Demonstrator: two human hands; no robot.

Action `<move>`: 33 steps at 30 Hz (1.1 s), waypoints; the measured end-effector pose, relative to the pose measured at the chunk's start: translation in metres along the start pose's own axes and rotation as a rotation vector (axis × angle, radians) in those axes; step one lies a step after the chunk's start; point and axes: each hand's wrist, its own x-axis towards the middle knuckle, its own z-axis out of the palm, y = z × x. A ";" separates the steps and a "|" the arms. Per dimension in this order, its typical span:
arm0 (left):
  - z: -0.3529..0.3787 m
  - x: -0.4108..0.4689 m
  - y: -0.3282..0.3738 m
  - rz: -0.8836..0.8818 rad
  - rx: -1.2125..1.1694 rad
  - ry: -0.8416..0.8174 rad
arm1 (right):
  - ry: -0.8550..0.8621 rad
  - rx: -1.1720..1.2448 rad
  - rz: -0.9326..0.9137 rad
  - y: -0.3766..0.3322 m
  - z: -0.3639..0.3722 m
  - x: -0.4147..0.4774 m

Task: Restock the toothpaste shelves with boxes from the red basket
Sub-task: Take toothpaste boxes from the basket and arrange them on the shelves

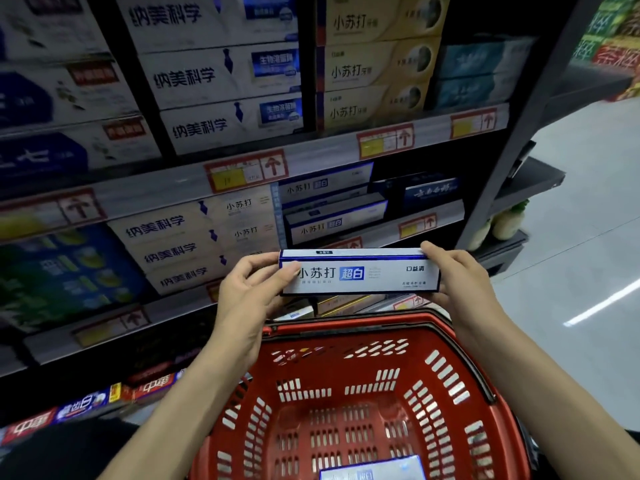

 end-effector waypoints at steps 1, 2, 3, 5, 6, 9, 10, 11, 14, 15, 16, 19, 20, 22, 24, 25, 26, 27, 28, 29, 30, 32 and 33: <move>0.002 -0.001 -0.001 0.033 0.040 0.028 | 0.012 0.004 -0.007 0.001 0.002 0.002; 0.003 -0.001 -0.003 0.069 0.079 0.061 | 0.025 0.007 -0.019 0.002 0.005 0.004; 0.005 0.001 -0.005 0.099 0.114 0.093 | 0.040 0.010 -0.031 0.002 0.007 0.006; 0.009 0.005 -0.008 0.150 0.176 0.127 | 0.066 0.016 -0.049 0.000 0.012 0.010; 0.012 0.008 -0.009 0.170 0.199 0.126 | 0.075 0.019 -0.058 -0.002 0.015 0.012; 0.021 0.018 -0.012 0.211 0.250 0.127 | 0.068 0.017 -0.112 -0.012 0.020 0.021; 0.024 0.021 -0.013 0.220 0.261 0.137 | 0.066 0.004 -0.139 -0.014 0.022 0.025; 0.027 0.024 -0.014 0.223 0.260 0.150 | 0.067 -0.014 -0.162 -0.017 0.024 0.029; 0.037 0.031 -0.017 0.182 0.191 0.131 | 0.060 -0.069 -0.211 -0.026 0.029 0.042; 0.041 0.034 -0.017 0.160 0.161 0.109 | 0.057 -0.074 -0.223 -0.028 0.031 0.045; 0.045 0.036 -0.015 0.148 0.146 0.092 | 0.052 -0.079 -0.240 -0.031 0.033 0.049; 0.059 0.044 -0.007 0.169 0.157 0.094 | 0.043 -0.066 -0.295 -0.036 0.038 0.063; 0.063 0.047 -0.004 0.179 0.164 0.096 | 0.047 -0.048 -0.303 -0.037 0.040 0.070; 0.068 0.052 0.001 0.190 0.174 0.096 | 0.051 -0.033 -0.290 -0.040 0.044 0.085; 0.071 0.056 0.002 0.190 0.196 0.084 | 0.035 -0.023 -0.263 -0.043 0.047 0.101; 0.072 0.059 0.002 0.187 0.207 0.075 | 0.021 -0.019 -0.256 -0.044 0.048 0.106; 0.073 0.061 0.001 0.181 0.218 0.067 | 0.013 -0.028 -0.254 -0.045 0.050 0.111; 0.074 0.063 0.000 0.174 0.226 0.063 | 0.000 -0.038 -0.252 -0.046 0.052 0.114; 0.076 0.065 -0.002 0.169 0.231 0.063 | -0.015 -0.040 -0.246 -0.046 0.055 0.118; 0.077 0.068 -0.004 0.161 0.233 0.071 | -0.030 -0.037 -0.232 -0.047 0.057 0.120; 0.079 0.071 -0.006 0.152 0.236 0.083 | -0.048 -0.034 -0.220 -0.047 0.059 0.123; 0.083 0.075 -0.010 0.127 0.241 0.114 | -0.078 -0.028 -0.207 -0.048 0.063 0.128; 0.086 0.076 -0.012 0.113 0.247 0.129 | -0.095 -0.038 -0.209 -0.047 0.065 0.131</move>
